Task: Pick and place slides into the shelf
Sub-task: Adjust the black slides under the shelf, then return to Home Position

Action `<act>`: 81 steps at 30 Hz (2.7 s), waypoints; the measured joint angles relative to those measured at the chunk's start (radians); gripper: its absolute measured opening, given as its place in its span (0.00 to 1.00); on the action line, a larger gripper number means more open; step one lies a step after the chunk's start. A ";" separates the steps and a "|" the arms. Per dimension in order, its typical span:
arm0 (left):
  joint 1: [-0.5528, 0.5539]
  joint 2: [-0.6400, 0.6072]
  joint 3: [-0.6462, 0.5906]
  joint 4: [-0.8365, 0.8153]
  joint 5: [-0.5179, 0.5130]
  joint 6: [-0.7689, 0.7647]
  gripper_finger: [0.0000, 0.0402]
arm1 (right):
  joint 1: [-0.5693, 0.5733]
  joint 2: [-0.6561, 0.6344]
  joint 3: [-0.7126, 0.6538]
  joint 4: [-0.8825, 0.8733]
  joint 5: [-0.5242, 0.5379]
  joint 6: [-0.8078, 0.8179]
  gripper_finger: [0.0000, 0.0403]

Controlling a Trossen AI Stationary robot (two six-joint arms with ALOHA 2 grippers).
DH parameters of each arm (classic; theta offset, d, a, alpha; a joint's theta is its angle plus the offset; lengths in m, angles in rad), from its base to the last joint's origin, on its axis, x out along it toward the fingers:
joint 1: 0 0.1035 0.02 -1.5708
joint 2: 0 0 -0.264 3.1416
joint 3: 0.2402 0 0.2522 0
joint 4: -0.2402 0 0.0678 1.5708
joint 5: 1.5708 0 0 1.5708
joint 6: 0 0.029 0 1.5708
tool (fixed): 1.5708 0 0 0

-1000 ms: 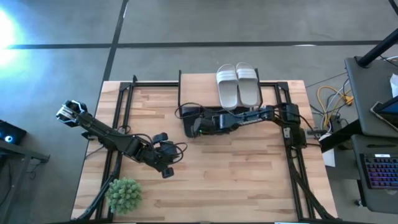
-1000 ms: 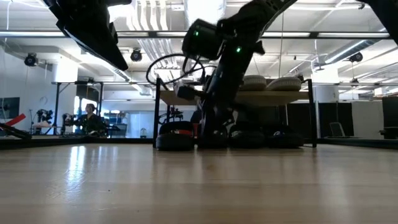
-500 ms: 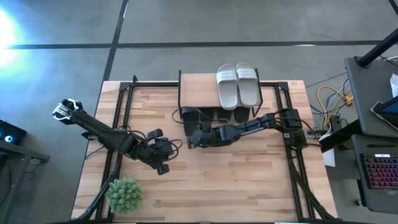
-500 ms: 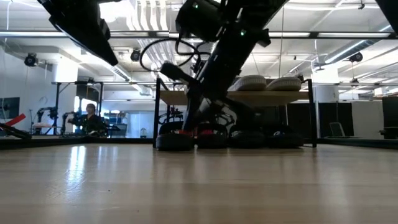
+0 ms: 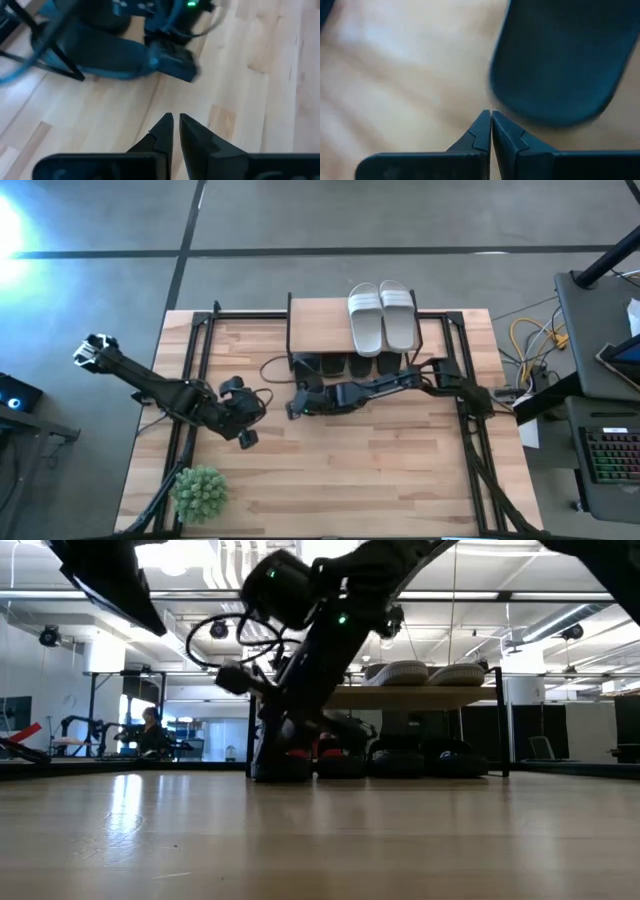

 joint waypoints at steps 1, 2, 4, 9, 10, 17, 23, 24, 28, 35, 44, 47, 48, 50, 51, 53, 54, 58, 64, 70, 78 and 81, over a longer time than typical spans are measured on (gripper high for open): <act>0.000 -0.008 -0.007 0.000 0.000 -0.009 0.04 | -0.016 0.010 0.014 -0.013 0.013 -0.009 0.02; 0.000 -0.016 -0.015 0.009 -0.001 -0.022 0.04 | -0.033 0.019 0.028 -0.014 0.022 -0.023 0.02; -0.001 -0.032 -0.037 0.004 0.005 -0.027 0.04 | -0.068 0.034 0.053 -0.012 0.022 -0.068 0.02; -0.001 -0.057 -0.062 0.008 0.010 -0.029 0.04 | -0.144 0.049 0.121 -0.015 0.006 -0.173 0.02; -0.001 -0.059 -0.064 0.007 0.010 -0.029 0.04 | -0.153 0.049 0.131 -0.027 -0.003 -0.183 0.02; -0.001 -0.064 -0.064 0.006 0.006 -0.025 0.04 | -0.128 0.049 0.156 -0.117 -0.059 -0.192 0.02; -0.001 -0.071 -0.064 0.003 -0.001 -0.019 0.04 | 0.027 0.020 0.156 -0.232 -0.065 -0.092 0.02; -0.001 -0.073 -0.064 0.003 -0.001 -0.017 0.04 | 0.054 0.004 0.156 -0.265 -0.053 -0.072 0.02; -0.001 -0.076 -0.064 0.004 -0.001 -0.017 0.04 | 0.154 -0.087 0.149 -0.522 0.068 0.105 0.02; 0.017 -0.077 -0.064 0.104 0.018 0.110 0.04 | 0.300 -0.368 0.007 -0.799 0.133 0.417 0.02; 0.209 -0.102 -0.058 0.464 0.376 0.205 0.04 | 0.469 -0.841 -0.426 -0.543 0.197 0.516 0.02; 0.296 -0.138 -0.057 0.627 0.523 0.218 0.04 | 0.424 -1.018 -0.606 -0.159 0.202 0.214 0.02; 0.324 -0.147 -0.057 0.667 0.534 0.216 0.04 | 0.393 -1.065 -0.667 0.011 0.175 0.081 0.02; 0.374 -0.163 -0.057 0.709 0.534 0.219 0.04 | 0.314 -1.130 -0.779 0.328 0.104 -0.136 0.02; 0.400 -0.169 -0.057 0.730 0.534 0.219 0.04 | 0.270 -1.150 -0.823 0.453 0.056 -0.222 0.02; 0.441 -0.180 -0.057 0.751 0.534 0.214 0.04 | 0.177 -1.173 -0.886 0.599 -0.039 -0.342 0.02; 0.459 -0.189 -0.057 0.752 0.534 0.213 0.04 | 0.132 -1.184 -0.902 0.622 -0.091 -0.386 0.02; 0.511 -0.265 -0.049 0.679 0.522 0.256 0.04 | -0.035 -1.261 -0.917 0.522 -0.319 -0.492 0.02; 0.531 -0.457 -0.043 0.538 0.338 0.174 0.04 | -0.160 -1.519 -0.897 0.180 -0.400 -0.600 0.02; 0.529 -0.573 -0.099 0.431 0.284 0.131 0.04 | -0.167 -1.763 -0.925 -0.074 -0.385 -0.620 0.02; 0.529 -0.706 -0.307 0.442 0.283 0.131 0.04 | -0.167 -1.987 -1.104 -0.147 -0.242 -0.607 0.02; 0.529 -0.761 -0.385 0.502 0.281 0.130 0.04 | -0.167 -2.055 -1.173 -0.157 -0.228 -0.549 0.02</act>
